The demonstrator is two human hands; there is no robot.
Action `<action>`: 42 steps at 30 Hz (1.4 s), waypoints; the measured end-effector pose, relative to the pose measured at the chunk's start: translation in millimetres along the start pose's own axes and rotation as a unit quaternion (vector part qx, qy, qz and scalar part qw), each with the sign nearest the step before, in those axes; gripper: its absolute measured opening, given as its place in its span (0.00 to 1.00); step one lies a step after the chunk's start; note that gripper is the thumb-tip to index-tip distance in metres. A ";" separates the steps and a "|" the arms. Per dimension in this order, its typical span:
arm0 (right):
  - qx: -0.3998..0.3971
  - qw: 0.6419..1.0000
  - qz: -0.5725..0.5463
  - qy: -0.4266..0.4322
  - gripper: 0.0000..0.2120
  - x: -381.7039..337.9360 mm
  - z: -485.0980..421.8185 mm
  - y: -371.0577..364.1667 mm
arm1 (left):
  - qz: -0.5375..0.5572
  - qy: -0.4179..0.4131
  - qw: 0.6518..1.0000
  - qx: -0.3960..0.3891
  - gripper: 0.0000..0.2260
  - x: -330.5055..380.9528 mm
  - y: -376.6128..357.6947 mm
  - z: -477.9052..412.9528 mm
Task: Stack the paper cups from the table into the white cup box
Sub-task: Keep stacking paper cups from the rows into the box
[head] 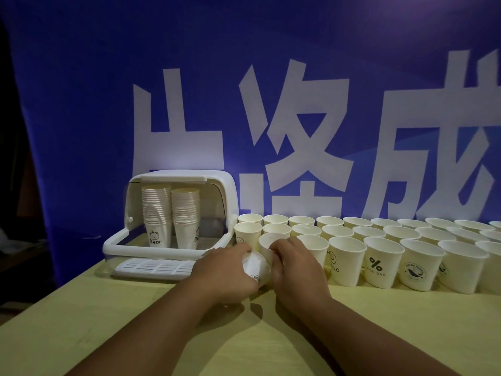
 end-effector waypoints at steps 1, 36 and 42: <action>0.001 1.000 -0.003 0.000 0.09 -0.2 -0.1 -0.5 | -0.003 -0.005 1.000 -0.003 0.35 0.8 -0.4 0.1; 0.099 0.961 -0.258 -0.011 0.03 -94.1 -103.2 -27.5 | 0.125 0.145 0.949 0.250 0.31 -112.6 41.2 -25.8; 0.007 0.983 -0.179 0.026 0.05 -87.8 -99.3 -49.8 | 0.071 0.167 0.959 0.218 0.23 -122.0 37.2 -26.4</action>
Point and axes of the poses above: each hand's wrist, its own z-axis away from the middle knuckle, its own y-axis out of the back of the hand, x = y × z, the point moved 7 cm from there along -z, towards the middle knuckle, and after that the axes turned 5 degrees about -z, right-handed, at the moved point
